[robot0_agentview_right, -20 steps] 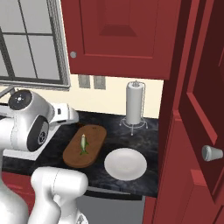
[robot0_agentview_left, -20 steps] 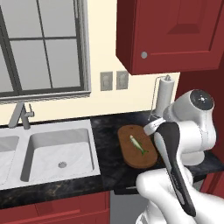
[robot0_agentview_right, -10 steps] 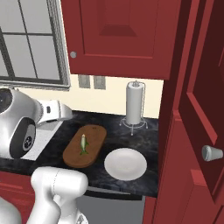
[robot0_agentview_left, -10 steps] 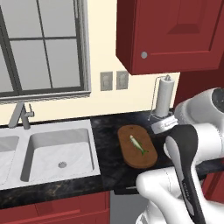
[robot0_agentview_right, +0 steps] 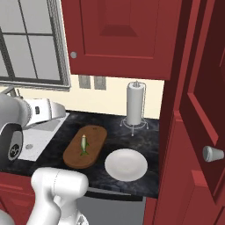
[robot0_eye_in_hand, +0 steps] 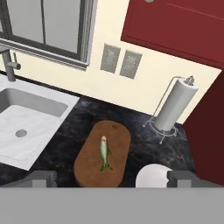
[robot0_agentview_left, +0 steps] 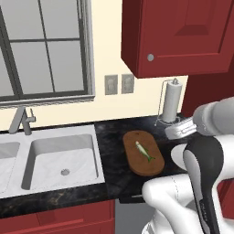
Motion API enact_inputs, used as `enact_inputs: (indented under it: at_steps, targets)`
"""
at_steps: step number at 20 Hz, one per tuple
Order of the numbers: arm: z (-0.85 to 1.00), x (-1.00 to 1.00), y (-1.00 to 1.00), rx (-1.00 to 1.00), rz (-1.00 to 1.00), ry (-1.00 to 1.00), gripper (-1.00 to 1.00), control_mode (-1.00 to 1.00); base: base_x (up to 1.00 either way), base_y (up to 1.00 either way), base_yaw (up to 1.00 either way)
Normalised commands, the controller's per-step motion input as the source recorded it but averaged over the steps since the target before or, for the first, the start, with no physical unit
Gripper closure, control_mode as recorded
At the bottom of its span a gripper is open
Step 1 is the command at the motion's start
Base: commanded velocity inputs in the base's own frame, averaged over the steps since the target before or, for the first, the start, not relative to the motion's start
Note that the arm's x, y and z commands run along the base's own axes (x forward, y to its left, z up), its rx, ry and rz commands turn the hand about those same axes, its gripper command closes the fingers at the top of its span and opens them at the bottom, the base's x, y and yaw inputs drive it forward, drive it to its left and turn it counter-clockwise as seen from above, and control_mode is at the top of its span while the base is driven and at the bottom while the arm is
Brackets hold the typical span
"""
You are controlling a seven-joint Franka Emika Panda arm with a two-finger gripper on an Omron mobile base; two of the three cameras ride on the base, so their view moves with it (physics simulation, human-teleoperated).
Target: Pick the fish from the plate and place it on the cutting board. Then pick the condiment bottle from the cabinet and place it next to the cutting board.
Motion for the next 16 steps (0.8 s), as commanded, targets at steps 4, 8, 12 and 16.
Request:
enact_inputs:
  at_steps: [4, 8, 12, 16]
  targets:
    - [0.19, -0.35, 0.00, 0.00, 0.00, -0.13, -1.00, -1.00, 0.00, 0.00, 0.00]
    - [0.19, -0.38, 0.00, 0.00, 0.00, -0.13, -1.00, -1.00, 0.00, 0.00, 0.00]
    - [0.18, -0.39, 0.00, 0.00, 0.00, -0.12, -1.00, -1.00, 0.00, 0.00, 0.00]
    - [0.16, -0.36, 0.00, 0.00, 0.00, -0.10, -1.00, -1.00, 0.00, 0.00, 0.00]
